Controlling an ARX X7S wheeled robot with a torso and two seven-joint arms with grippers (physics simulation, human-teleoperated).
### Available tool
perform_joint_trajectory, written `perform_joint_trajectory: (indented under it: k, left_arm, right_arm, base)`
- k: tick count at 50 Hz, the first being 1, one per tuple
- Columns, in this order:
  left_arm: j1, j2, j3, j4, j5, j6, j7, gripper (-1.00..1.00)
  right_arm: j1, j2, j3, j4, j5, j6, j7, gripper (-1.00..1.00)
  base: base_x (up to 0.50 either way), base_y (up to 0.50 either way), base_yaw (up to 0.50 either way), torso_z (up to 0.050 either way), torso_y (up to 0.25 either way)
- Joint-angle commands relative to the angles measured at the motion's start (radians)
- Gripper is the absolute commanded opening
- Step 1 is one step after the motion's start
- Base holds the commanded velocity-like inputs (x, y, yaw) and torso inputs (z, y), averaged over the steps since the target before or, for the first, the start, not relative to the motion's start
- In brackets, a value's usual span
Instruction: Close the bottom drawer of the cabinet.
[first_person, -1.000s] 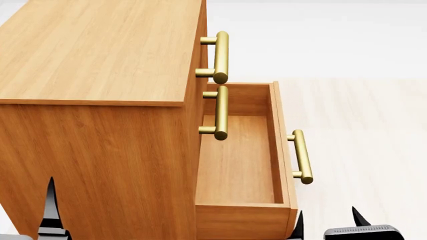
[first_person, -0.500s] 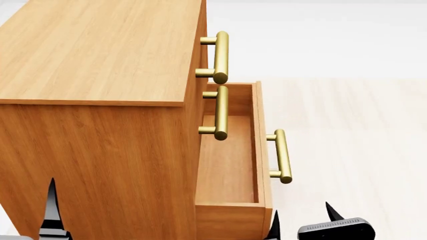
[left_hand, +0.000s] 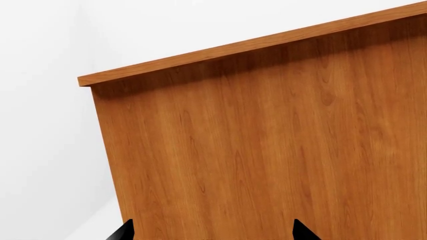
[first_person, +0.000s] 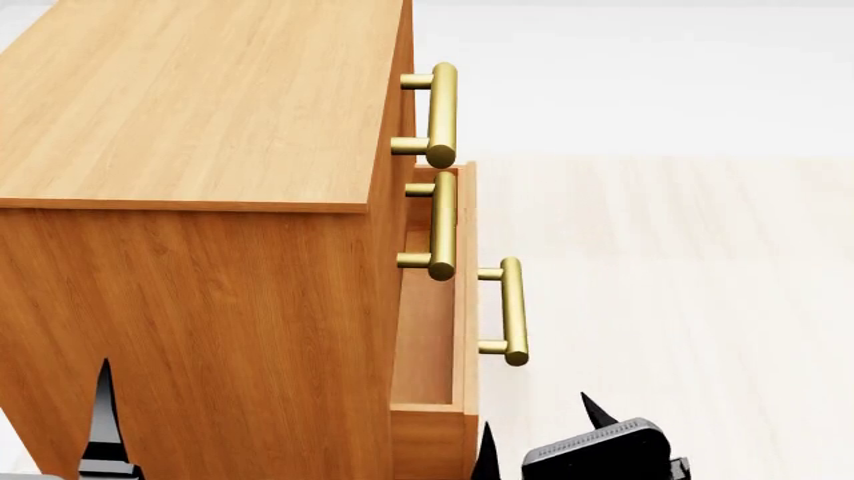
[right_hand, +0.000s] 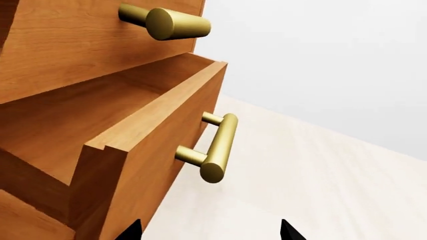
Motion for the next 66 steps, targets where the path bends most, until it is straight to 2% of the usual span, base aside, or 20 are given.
perform_joint_trajectory:
  k: [1, 19, 30, 51, 58, 66]
  left_arm:
    - [0.003, -0.002, 0.003, -0.006, -0.002, 0.007, -0.004, 1.00]
    - [0.009, -0.006, 0.007, -0.009, -0.008, 0.017, -0.011, 1.00]
    - [0.010, -0.011, 0.007, 0.000, -0.010, 0.011, -0.015, 1.00]
    - [0.011, -0.016, 0.014, 0.005, -0.012, 0.006, -0.024, 1.00]
    - [0.007, -0.016, 0.018, 0.003, -0.014, 0.006, -0.025, 1.00]
    - [0.009, -0.022, 0.005, -0.002, -0.021, 0.021, -0.029, 1.00]
  right_arm:
    - [0.029, -0.028, -0.048, -0.016, -0.025, 0.029, -0.014, 1.00]
    - [0.061, -0.065, -0.087, 0.004, -0.039, 0.038, -0.027, 1.00]
    - [0.051, -0.042, -0.145, -0.123, -0.072, 0.110, -0.049, 1.00]
    - [0.057, 0.016, -0.162, -0.269, -0.024, 0.166, -0.131, 1.00]
    - [0.055, 0.020, -0.137, -0.277, -0.017, 0.172, -0.103, 1.00]
    - [0.014, 0.025, -0.086, -0.213, -0.036, 0.083, -0.023, 1.00]
  base:
    - [0.00, 0.00, 0.00, 0.000, 0.000]
    - [0.00, 0.00, 0.00, 0.000, 0.000]
    - [0.00, 0.00, 0.00, 0.000, 0.000]
    - [0.00, 0.00, 0.00, 0.000, 0.000]
    - [0.00, 0.00, 0.00, 0.000, 0.001]
    - [0.00, 0.00, 0.00, 0.000, 0.000]
